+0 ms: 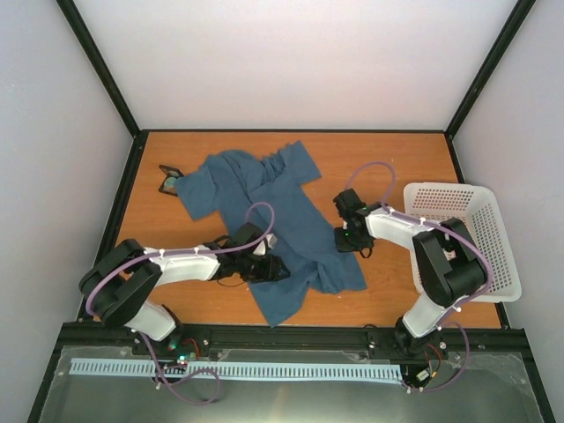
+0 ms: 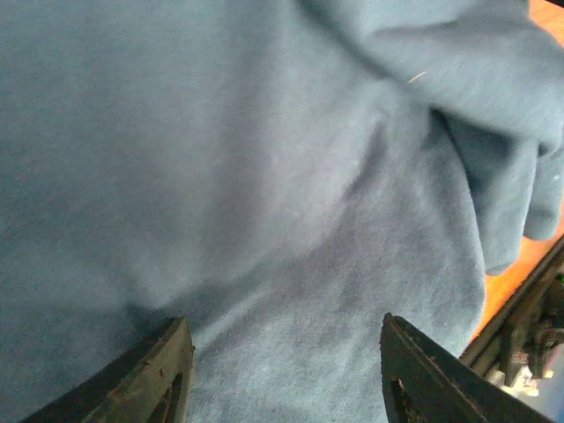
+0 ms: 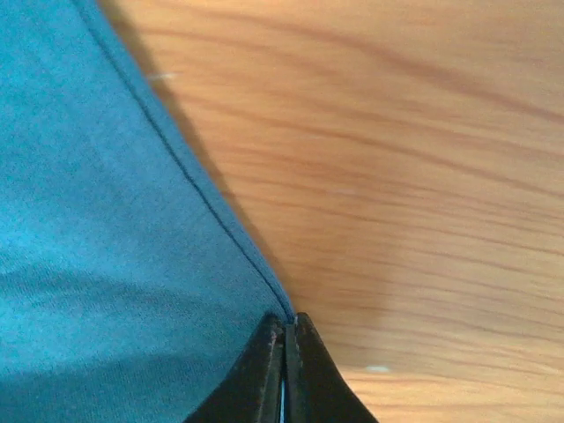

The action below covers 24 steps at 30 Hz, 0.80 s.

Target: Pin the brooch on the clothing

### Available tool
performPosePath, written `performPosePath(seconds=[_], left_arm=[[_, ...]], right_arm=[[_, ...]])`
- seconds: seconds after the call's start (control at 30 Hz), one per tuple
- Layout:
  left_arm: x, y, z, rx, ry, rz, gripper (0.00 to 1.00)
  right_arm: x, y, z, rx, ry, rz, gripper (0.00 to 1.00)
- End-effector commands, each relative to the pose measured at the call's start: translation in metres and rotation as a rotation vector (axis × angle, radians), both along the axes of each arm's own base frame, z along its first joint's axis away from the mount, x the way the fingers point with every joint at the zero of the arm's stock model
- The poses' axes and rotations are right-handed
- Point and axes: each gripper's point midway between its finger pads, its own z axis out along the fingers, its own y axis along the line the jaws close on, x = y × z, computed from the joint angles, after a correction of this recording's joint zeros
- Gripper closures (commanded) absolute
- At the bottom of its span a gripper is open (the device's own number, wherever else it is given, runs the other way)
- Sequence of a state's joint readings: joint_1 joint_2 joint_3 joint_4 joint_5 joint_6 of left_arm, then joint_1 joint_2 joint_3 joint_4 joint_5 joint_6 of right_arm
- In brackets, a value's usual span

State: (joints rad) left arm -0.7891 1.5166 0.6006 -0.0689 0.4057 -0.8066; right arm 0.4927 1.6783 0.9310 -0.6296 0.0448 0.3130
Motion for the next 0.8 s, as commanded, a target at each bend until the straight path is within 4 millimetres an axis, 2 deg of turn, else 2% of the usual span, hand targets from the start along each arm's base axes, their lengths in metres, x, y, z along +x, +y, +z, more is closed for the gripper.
performPosePath(seconds=[0.0, 0.1, 0.17, 0.23, 0.3, 0.33, 0.4, 0.43, 0.53, 0.6, 0.63, 0.77], left_arm=[[-0.051, 0.075, -0.046, 0.236, 0.286, 0.222, 0.43], [-0.046, 0.096, -0.026, 0.232, 0.218, 0.337, 0.40], [-0.032, 0.092, 0.004, 0.161, 0.102, 0.329, 0.41], [-0.014, 0.088, 0.043, 0.093, -0.029, 0.335, 0.35], [0.002, 0.085, 0.079, 0.025, -0.146, 0.355, 0.29], [0.009, 0.084, 0.097, -0.006, -0.197, 0.369, 0.22], [0.021, 0.087, 0.117, -0.015, -0.284, 0.393, 0.17], [0.029, 0.092, 0.127, -0.003, -0.334, 0.417, 0.15], [0.055, 0.104, 0.160, 0.046, -0.484, 0.477, 0.09], [0.070, 0.109, 0.183, 0.071, -0.571, 0.500, 0.02], [0.074, 0.109, 0.193, 0.071, -0.605, 0.500, 0.00], [0.082, 0.097, 0.225, 0.007, -0.730, 0.444, 0.00]], right_arm=[[-0.012, -0.068, -0.009, -0.115, 0.002, -0.224, 0.97], [-0.007, -0.076, 0.019, -0.103, -0.088, -0.246, 0.97], [-0.003, -0.066, 0.043, -0.059, -0.139, -0.213, 0.95], [0.002, -0.043, 0.069, 0.048, -0.198, -0.138, 0.86], [0.012, -0.024, 0.094, 0.134, -0.255, -0.071, 0.68], [0.023, -0.016, 0.107, 0.162, -0.301, -0.041, 0.62], [0.047, -0.002, 0.125, 0.209, -0.392, 0.000, 0.45], [0.061, 0.006, 0.133, 0.228, -0.434, 0.033, 0.40], [0.113, 0.014, 0.145, 0.174, -0.525, 0.044, 0.32], [0.151, 0.017, 0.151, 0.130, -0.551, 0.032, 0.29], [0.177, 0.020, 0.150, 0.114, -0.563, 0.033, 0.26], [0.247, 0.024, 0.133, 0.042, -0.560, 0.052, 0.24]])
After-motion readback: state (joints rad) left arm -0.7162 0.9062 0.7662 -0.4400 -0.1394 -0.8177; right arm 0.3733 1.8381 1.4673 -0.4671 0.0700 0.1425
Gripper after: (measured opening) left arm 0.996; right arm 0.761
